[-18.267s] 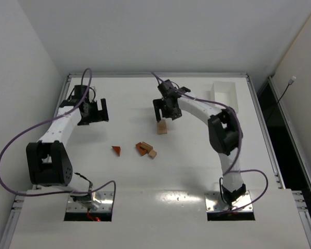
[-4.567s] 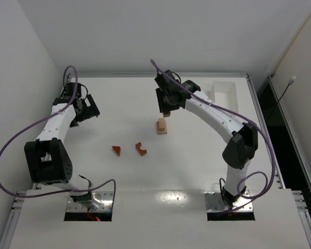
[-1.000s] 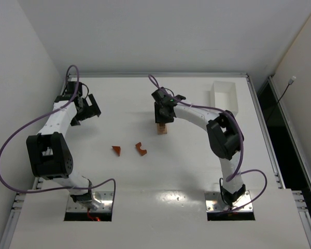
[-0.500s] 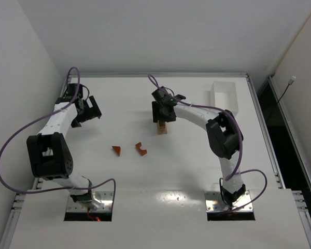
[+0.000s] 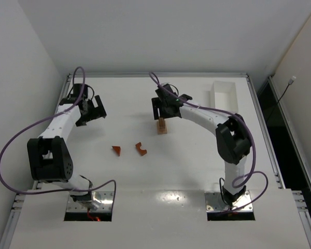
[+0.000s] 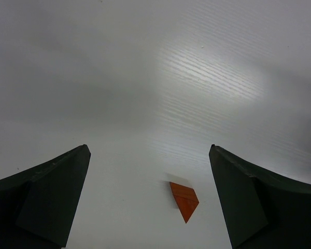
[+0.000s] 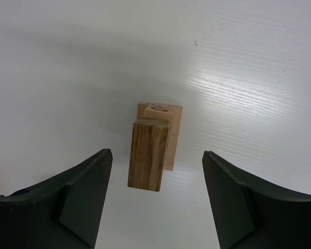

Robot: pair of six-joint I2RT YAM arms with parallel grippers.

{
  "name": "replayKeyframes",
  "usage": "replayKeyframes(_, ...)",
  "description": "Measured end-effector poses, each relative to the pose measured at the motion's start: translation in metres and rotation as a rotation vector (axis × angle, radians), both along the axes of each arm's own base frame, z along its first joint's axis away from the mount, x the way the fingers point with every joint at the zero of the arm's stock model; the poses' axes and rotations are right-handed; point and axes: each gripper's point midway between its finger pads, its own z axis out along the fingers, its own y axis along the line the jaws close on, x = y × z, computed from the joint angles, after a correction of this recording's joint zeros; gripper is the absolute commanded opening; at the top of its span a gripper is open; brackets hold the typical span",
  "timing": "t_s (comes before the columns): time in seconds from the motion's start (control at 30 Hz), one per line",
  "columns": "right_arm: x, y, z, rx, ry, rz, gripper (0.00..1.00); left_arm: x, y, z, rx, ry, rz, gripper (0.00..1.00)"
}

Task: Build the wood block tower

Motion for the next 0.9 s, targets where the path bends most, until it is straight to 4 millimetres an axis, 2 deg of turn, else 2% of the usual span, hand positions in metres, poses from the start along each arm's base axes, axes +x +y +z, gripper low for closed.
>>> replayKeyframes(0.17, 0.000, 0.001, -0.004, -0.002, 0.005, 0.009, 0.67, 0.000, 0.000, 0.000, 0.001, 0.000, 0.000, 1.00)
replayKeyframes(0.5, -0.004, 0.000, -0.043, -0.047, 0.085, 0.008, 0.66, 0.000, 0.001, 0.006, 0.005, -0.017, 0.002, 1.00)
replayKeyframes(0.73, 0.000, 0.003, -0.045, -0.043, 0.086, 0.003, 0.57, 0.000, 0.001, 0.006, 0.005, -0.017, 0.002, 1.00)
replayKeyframes(0.9, 0.002, 0.003, -0.050, -0.045, 0.096, -0.005, 0.57, 0.000, 0.001, 0.006, 0.005, -0.017, 0.002, 1.00)
